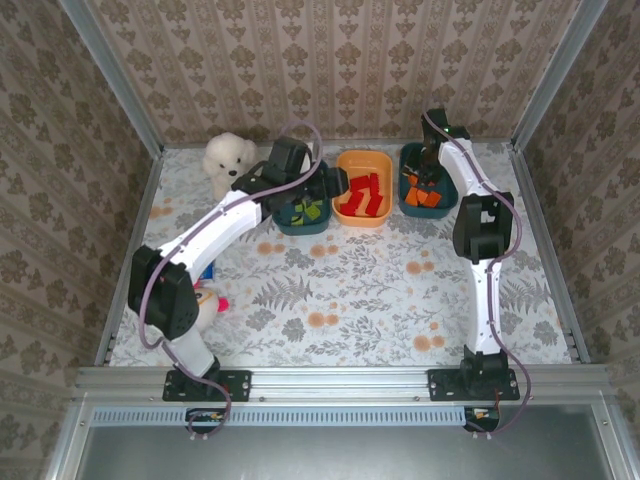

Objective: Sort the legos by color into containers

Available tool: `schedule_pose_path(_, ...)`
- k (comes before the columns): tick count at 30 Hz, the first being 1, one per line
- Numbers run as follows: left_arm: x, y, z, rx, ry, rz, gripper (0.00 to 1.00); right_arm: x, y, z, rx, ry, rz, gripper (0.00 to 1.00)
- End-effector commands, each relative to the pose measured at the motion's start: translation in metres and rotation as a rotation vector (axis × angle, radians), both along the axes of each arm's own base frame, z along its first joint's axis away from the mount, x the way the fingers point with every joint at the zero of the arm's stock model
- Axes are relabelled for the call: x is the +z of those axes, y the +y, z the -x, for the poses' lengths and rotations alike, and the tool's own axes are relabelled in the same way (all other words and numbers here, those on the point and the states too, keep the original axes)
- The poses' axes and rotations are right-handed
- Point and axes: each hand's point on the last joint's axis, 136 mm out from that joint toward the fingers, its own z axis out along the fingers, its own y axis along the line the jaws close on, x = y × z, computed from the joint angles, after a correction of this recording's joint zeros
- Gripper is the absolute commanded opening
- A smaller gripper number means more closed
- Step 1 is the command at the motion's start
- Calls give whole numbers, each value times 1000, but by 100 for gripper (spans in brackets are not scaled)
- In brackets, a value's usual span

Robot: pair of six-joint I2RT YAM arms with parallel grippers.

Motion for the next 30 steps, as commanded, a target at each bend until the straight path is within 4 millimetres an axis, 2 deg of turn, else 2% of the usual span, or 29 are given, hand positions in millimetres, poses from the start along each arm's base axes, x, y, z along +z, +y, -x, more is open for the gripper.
schedule_pose_path(1,24,-19,-18,-47,-57,51,90,-1,-1,-10,-26,-3,-59,26)
schedule_pose_path(6,35,-39,-34,-77,-74,78,90,-22,-7,-11,-58,32,-84,29)
schedule_pose_path(9,41,-51,-37,-107,-88,72,90,-27,-7,-10,-61,43,-90,33)
schedule_pose_path(13,45,-63,-36,-136,-97,59,90,-29,-10,-9,-67,51,-92,42)
schedule_pose_path(16,48,-66,-32,-145,-101,60,90,-21,-9,-9,-61,41,-103,47)
schedule_pose_path(21,53,-62,-25,-147,-110,41,90,18,-8,-12,-50,-30,-98,60)
schedule_pose_path(23,56,-58,-21,-145,-123,24,90,41,-10,-12,-46,-71,-89,62)
schedule_pose_path(26,62,-50,-9,-150,-142,-11,90,88,-14,-5,-52,-146,-58,68)
schedule_pose_path(29,61,-31,6,-124,-137,-44,90,136,-16,13,-58,-235,-8,75)
schedule_pose_path(30,59,-23,11,-111,-132,-54,90,149,-15,20,-61,-267,10,88)
